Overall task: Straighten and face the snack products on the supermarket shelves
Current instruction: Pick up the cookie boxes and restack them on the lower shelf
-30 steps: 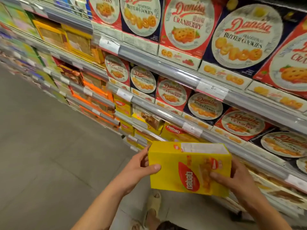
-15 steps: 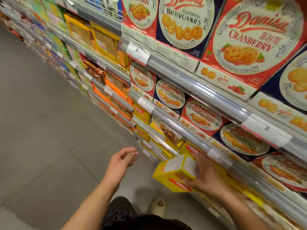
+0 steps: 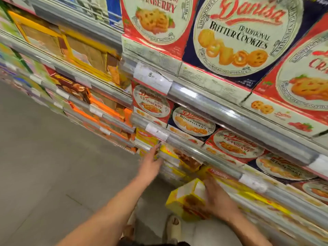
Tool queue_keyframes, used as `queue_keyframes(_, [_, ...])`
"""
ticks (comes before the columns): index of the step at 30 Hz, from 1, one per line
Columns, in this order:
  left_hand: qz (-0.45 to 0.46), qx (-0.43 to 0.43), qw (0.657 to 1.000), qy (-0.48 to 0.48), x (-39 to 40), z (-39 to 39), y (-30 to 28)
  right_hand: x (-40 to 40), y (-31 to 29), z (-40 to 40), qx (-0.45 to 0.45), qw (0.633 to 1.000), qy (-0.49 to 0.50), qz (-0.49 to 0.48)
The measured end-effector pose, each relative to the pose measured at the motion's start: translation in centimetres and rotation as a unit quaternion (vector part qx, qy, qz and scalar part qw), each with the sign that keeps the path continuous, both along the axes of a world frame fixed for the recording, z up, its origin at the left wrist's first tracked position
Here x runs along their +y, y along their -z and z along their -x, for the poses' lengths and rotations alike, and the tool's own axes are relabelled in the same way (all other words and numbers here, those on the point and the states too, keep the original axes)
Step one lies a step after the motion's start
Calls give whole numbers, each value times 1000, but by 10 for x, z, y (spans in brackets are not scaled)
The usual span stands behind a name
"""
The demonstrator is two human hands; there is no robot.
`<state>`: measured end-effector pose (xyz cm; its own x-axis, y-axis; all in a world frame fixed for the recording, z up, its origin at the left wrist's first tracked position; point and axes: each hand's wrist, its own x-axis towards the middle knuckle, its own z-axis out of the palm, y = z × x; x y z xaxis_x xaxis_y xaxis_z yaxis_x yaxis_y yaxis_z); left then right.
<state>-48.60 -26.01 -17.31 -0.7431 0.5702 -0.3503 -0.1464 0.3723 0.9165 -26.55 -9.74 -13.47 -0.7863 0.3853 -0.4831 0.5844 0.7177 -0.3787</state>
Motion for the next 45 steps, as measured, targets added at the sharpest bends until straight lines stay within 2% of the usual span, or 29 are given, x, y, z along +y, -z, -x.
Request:
queue_keyframes(5, [45, -13, 996, 72, 19, 19, 6, -4, 3, 12, 4, 999, 40, -16])
queue_keyframes(9, [21, -43, 994, 97, 30, 26, 17, -6, 7, 24, -16, 998, 58, -14])
queue_keyframes(16, [-29, -71, 996, 38, 49, 22, 26, -2, 13, 38, -8, 997, 78, -2])
queue_keyframes(25, [-67, -26, 997, 17, 35, 10, 31, 7, 14, 34, 25, 993, 108, 36])
queue_keyframes(28, [-18, 8, 1000, 9, 16, 2, 41, -2, 14, 21, 47, 990, 113, 68])
queue_keyframes(32, [67, 87, 991, 72, 6, 9, 52, -9, 17, 8, 70, 988, 116, 77])
queue_keyframes(36, [66, 122, 987, 77, 12, 21, 47, -10, 8, 8, 69, 986, 125, 85])
queue_keyframes(40, [22, 61, 993, 102, 16, 28, 44, -8, 7, 6, 70, 977, 165, 111])
queue_keyframes(45, [1, 68, 990, 121, 6, 34, 41, -15, 1, -9, 93, 961, 224, 134])
